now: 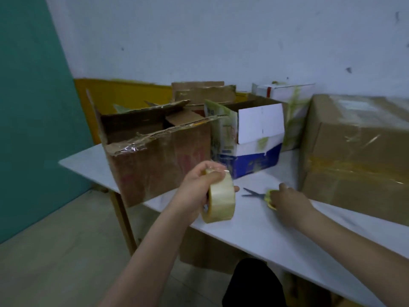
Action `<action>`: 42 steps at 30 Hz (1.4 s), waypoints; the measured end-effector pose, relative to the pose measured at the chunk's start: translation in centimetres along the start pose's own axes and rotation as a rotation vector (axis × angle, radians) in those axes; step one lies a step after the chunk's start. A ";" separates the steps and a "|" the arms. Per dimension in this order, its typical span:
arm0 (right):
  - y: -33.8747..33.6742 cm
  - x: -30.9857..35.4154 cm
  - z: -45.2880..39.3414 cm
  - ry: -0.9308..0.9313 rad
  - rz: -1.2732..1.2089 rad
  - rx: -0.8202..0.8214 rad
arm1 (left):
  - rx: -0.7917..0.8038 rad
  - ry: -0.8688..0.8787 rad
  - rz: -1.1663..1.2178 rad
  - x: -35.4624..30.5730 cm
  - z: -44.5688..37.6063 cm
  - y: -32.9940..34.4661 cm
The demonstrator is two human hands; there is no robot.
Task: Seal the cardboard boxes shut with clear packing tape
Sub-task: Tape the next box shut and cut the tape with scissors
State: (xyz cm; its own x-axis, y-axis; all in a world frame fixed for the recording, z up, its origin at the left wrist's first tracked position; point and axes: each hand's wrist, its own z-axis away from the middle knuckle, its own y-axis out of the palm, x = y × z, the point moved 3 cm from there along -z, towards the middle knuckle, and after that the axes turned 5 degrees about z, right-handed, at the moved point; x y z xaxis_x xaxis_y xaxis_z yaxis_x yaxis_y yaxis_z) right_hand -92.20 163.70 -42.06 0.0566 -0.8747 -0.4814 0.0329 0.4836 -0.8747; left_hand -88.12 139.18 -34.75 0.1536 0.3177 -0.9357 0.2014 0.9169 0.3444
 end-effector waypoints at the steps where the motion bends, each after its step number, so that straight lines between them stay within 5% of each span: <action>1: 0.8 -0.3 -0.3 0.019 -0.041 0.041 | 0.034 -0.009 -0.011 0.3 -0.4 0.8; 4: -1.2 -1.9 0.2 0.107 -0.267 -0.030 | 0.108 -0.035 0.010 0.8 -1.0 2.3; 7: -6.6 -2.8 2.4 0.080 -0.816 -0.449 | 0.149 -0.060 0.105 1.0 -1.1 3.1; 10: -10.4 -0.6 3.6 -0.063 -1.228 -0.357 | 0.176 0.010 0.062 0.9 -1.1 3.7; 13: -10.7 1.4 3.6 0.033 -1.401 -0.428 | 0.108 0.051 -0.030 0.9 -1.0 3.8; 16: -11.2 2.7 4.1 0.137 -1.327 -0.612 | 0.034 0.116 -0.184 0.6 -0.7 2.7; 24: -12.9 5.5 4.8 0.120 -1.563 -0.621 | 0.022 0.160 -0.349 -1.2 1.5 0.6; 35: -13.9 10.4 7.7 0.096 -1.441 -0.719 | -0.050 0.163 -0.325 -0.2 4.9 -2.9; 42: -13.6 13.2 8.5 -0.015 -1.531 -0.567 | -0.097 0.060 -0.345 1.6 8.0 -6.0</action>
State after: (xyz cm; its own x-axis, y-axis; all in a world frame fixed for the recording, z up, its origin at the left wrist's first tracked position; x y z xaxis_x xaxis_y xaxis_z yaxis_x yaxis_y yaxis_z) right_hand -83.37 145.87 -36.02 0.3268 -0.4966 0.8041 -0.2855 -0.8629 -0.4169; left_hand -81.30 132.26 -37.73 0.0352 -0.0031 -0.9994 0.1380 0.9904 0.0017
